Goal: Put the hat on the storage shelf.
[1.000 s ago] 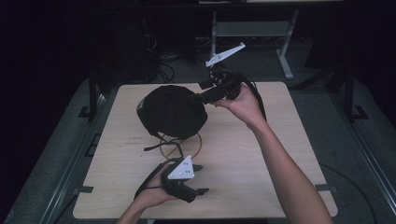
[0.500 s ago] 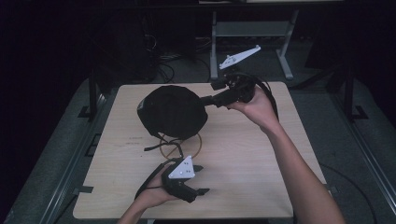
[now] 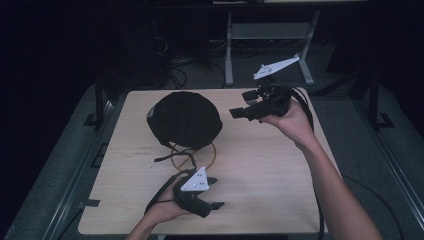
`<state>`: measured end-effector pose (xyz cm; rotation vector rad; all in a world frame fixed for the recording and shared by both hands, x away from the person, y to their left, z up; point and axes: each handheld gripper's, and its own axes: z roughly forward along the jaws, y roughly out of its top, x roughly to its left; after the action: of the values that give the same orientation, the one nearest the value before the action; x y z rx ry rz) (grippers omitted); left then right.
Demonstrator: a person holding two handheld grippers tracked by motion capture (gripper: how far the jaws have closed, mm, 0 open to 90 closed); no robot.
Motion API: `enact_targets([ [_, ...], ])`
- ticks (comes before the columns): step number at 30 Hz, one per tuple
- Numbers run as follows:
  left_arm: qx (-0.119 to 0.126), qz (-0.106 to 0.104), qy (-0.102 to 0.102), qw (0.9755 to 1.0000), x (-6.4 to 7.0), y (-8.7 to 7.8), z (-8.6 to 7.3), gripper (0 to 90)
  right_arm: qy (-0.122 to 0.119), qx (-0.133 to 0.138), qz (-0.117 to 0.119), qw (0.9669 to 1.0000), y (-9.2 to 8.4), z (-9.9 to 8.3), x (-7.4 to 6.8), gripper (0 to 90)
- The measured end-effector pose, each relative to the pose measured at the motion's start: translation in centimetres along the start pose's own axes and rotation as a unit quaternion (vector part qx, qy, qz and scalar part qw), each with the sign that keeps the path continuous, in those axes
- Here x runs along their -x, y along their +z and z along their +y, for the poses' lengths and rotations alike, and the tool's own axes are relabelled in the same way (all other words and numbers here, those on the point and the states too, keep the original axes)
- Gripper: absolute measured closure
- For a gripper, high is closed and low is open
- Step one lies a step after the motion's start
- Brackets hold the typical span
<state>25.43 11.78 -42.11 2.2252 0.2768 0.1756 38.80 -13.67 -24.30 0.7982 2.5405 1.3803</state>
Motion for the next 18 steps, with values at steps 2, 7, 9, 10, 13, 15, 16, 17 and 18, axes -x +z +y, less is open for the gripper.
enact_targets([
  [2, 0.001, 0.0, 0.0, 1.0, 0.0, 0.0, 0.0, 26.6, 0.004, 0.0, 0.0, 1.0, -0.3, -0.4, 0.1, 17.8],
  [7, -0.002, -0.002, -0.003, 1.0, 0.0, 0.1, 0.0, 26.5, 0.011, -0.004, -0.004, 0.9999, -1.1, -1.5, 0.3, 16.2],
  [9, -0.003, -0.003, -0.01, 0.9999, -0.1, 0.2, -0.1, 26.5, 0.01, -0.005, -0.007, 0.9999, -1.4, -1.9, 0.5, 15.5],
  [10, -0.002, -0.002, -0.012, 0.9999, -0.1, 0.2, -0.1, 26.5, 0.014, -0.005, -0.007, 0.9999, -1.6, -2.2, 0.6, 15.5],
  [13, -0.002, -0.004, -0.013, 0.9999, -0.2, 0.2, -0.1, 26.5, 0.017, -0.006, -0.011, 0.9998, -2.1, -2.9, 0.9, 15.1],
  [15, -0.002, -0.003, -0.013, 0.9999, -0.2, 0.2, -0.1, 26.1, 0.02, -0.008, -0.013, 0.9997, -2.3, -3.3, 1.0, 15.1],
  [16, -0.003, -0.003, -0.014, 0.9999, -0.1, 0.2, -0.1, 26.0, 0.02, -0.008, -0.015, 0.9997, -2.5, -3.7, 1.1, 15.1],
  [17, -0.003, -0.003, -0.015, 0.9999, -0.1, 0.2, -0.1, 25.6, 0.021, -0.008, -0.016, 0.9996, -2.7, -3.9, 1.2, 15.1],
  [18, -0.003, -0.002, -0.015, 0.9999, -0.2, 0.2, -0.1, 25.6, 0.023, -0.008, -0.017, 0.9996, -2.8, -4.1, 1.2, 15.1],
])
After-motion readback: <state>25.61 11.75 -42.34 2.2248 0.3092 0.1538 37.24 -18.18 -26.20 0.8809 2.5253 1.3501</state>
